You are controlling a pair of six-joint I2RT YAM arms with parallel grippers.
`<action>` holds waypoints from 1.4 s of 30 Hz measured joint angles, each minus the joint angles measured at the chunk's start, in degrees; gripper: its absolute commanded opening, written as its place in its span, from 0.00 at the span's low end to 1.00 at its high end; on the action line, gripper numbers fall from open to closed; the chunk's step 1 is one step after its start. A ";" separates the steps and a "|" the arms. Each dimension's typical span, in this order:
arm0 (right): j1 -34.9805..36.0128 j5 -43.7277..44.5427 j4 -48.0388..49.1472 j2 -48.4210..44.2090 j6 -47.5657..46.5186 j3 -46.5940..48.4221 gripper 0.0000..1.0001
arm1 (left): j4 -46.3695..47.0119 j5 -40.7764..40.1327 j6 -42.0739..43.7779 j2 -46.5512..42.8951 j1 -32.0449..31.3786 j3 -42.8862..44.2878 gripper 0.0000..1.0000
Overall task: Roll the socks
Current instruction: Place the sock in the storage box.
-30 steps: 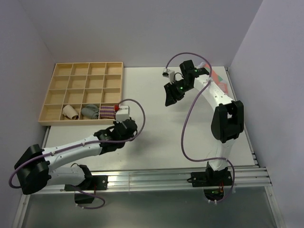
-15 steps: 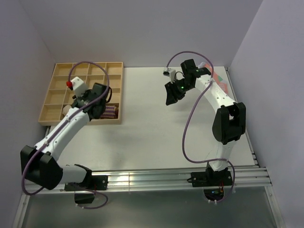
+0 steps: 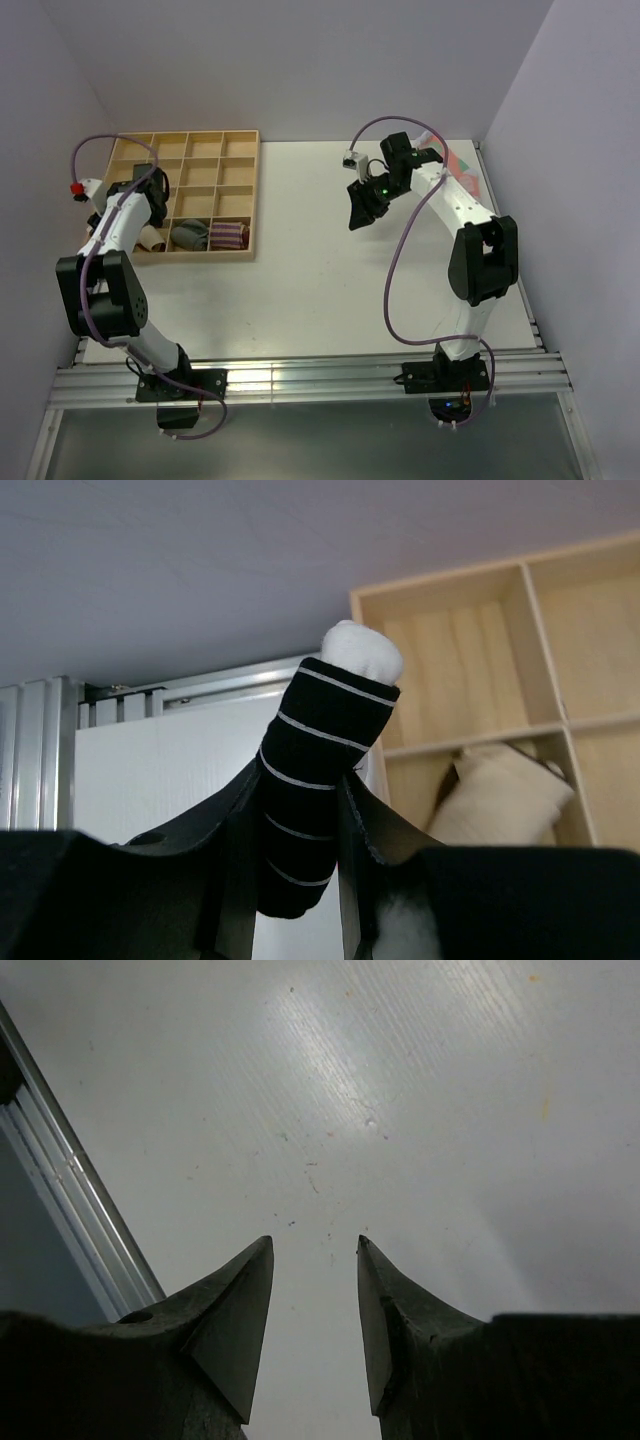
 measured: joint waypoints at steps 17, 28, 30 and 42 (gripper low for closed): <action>0.02 -1.14 1.22 0.02 -0.28 -2.56 0.45 | 13.00 0.61 10.40 15.41 8.50 4.72 0.00; 0.33 -1.16 2.21 0.17 -0.31 -2.56 0.45 | 17.00 2.86 14.36 22.51 9.44 10.10 0.00; 0.39 -1.18 2.43 0.20 -0.28 -2.56 0.45 | 17.75 3.61 15.39 23.43 9.92 10.75 0.00; 1.40 -1.14 3.08 1.14 -0.28 -2.56 0.44 | 21.79 9.46 20.41 27.61 11.67 12.41 0.00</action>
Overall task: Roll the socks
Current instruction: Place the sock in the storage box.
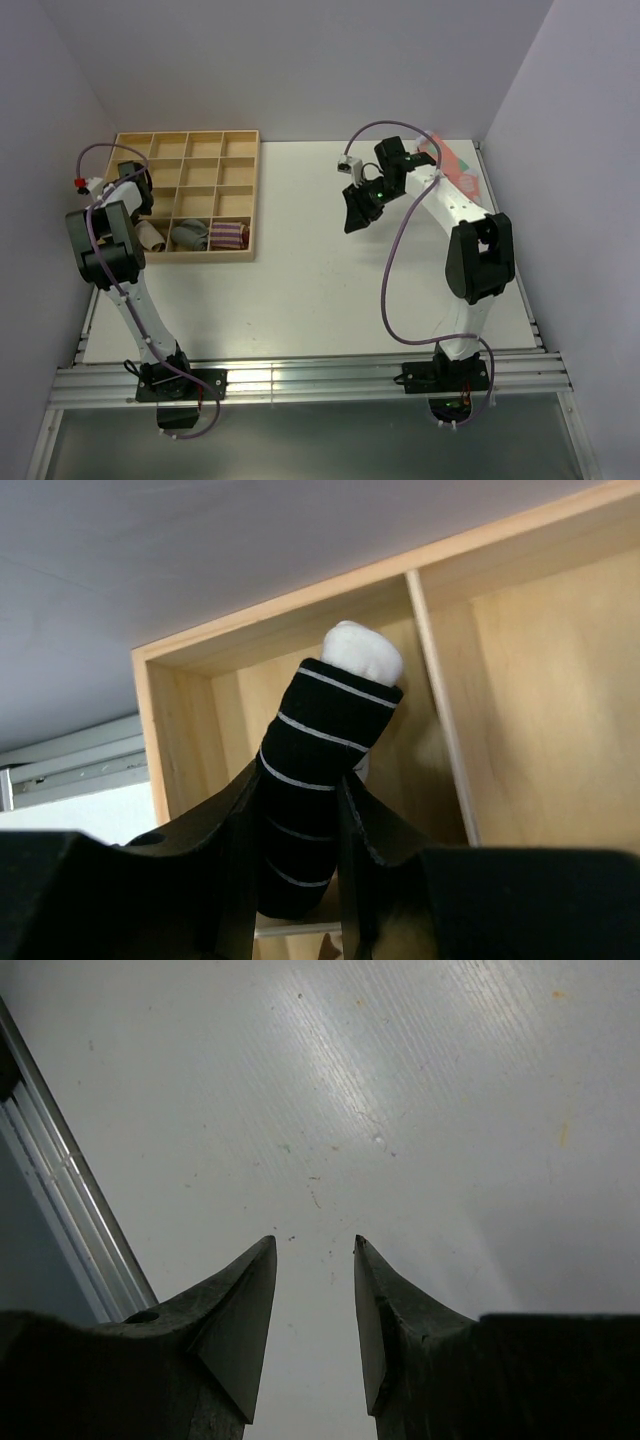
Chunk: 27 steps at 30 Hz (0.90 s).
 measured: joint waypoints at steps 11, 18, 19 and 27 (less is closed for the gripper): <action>1.25 0.31 1.01 0.00 0.22 0.00 0.44 | 0.61 4.33 2.93 0.13 0.98 0.39 0.00; 1.90 1.09 2.27 -0.04 0.26 -1.70 0.44 | 0.81 7.50 4.15 -0.13 1.86 0.42 0.05; 1.95 1.25 2.21 -0.04 0.26 -1.90 0.44 | 0.87 8.24 4.37 -0.20 2.05 0.39 0.07; 2.10 1.40 2.69 -0.37 0.46 -2.54 0.44 | 1.33 15.10 5.90 -0.83 4.00 0.20 0.21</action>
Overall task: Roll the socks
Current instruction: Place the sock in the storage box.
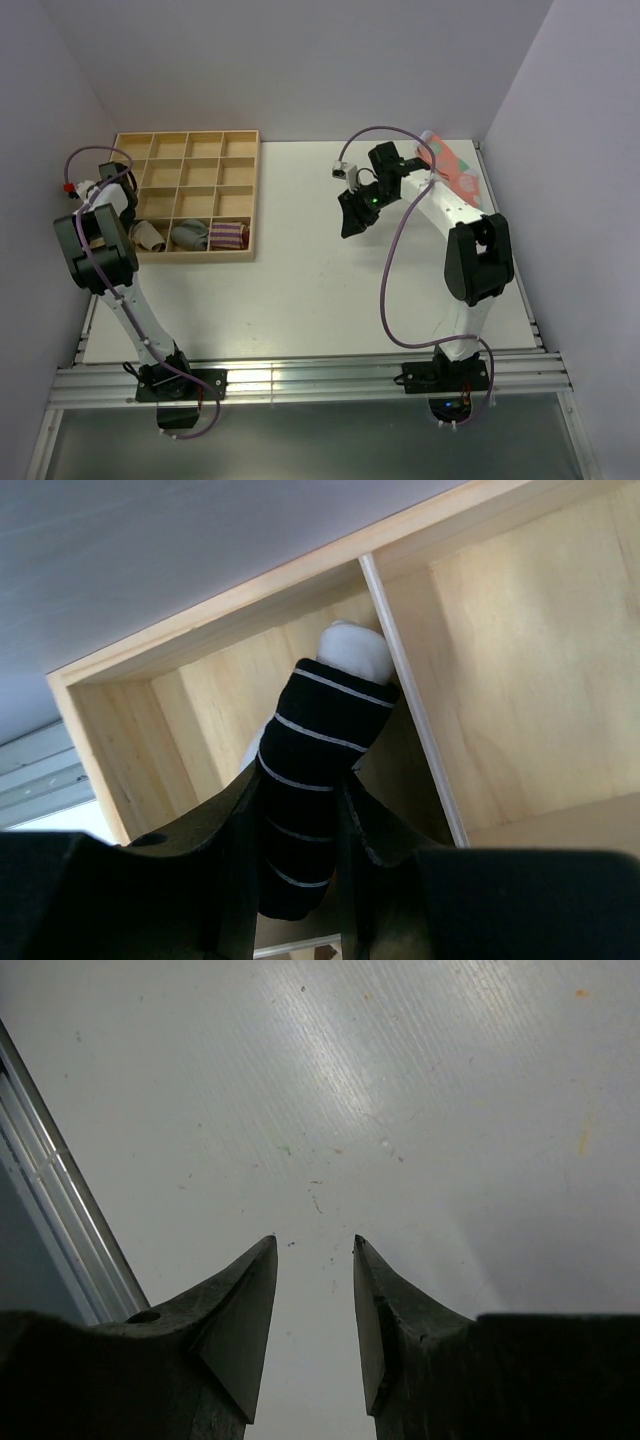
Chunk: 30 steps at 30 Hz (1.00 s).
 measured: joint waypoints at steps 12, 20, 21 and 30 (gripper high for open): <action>0.37 0.39 -0.02 -0.52 0.00 -0.31 0.44 | 2.71 9.31 3.34 -1.86 2.75 -2.23 0.44; 1.22 1.18 -0.04 -0.57 0.00 -0.39 0.44 | 3.56 14.58 4.68 -3.21 4.28 -3.85 0.50; 1.33 1.22 -0.02 -0.57 0.00 -0.39 0.44 | 3.52 14.97 4.70 -3.32 4.31 -3.85 0.50; 1.81 1.38 -0.04 -0.87 -0.04 -0.39 0.44 | 2.69 18.23 5.31 -5.38 4.15 -5.01 0.55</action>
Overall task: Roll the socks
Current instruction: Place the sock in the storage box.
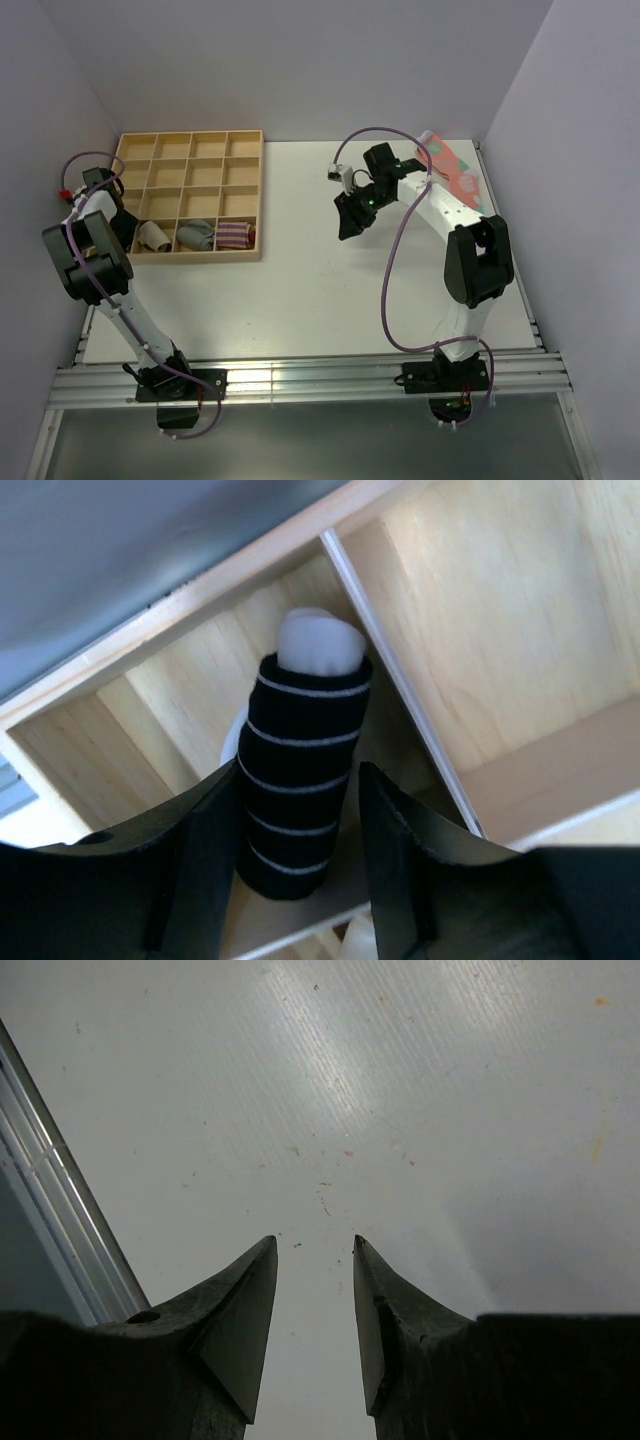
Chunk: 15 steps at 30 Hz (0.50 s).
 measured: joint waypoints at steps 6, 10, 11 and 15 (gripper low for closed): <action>0.31 -0.04 -0.07 0.00 -0.24 0.00 0.44 | -1.70 0.92 0.22 -2.01 -0.35 -0.02 0.64; 0.50 -0.11 -0.09 0.00 -0.33 0.00 0.44 | -2.32 0.81 0.24 -2.73 -0.63 0.00 0.69; 0.57 -0.11 -0.11 0.00 -0.39 0.00 0.44 | -2.56 0.63 0.26 -2.89 -0.63 0.02 0.69; 0.63 -0.20 -0.28 0.00 -0.50 0.00 0.44 | -3.82 0.55 0.33 -3.65 -0.74 0.24 0.70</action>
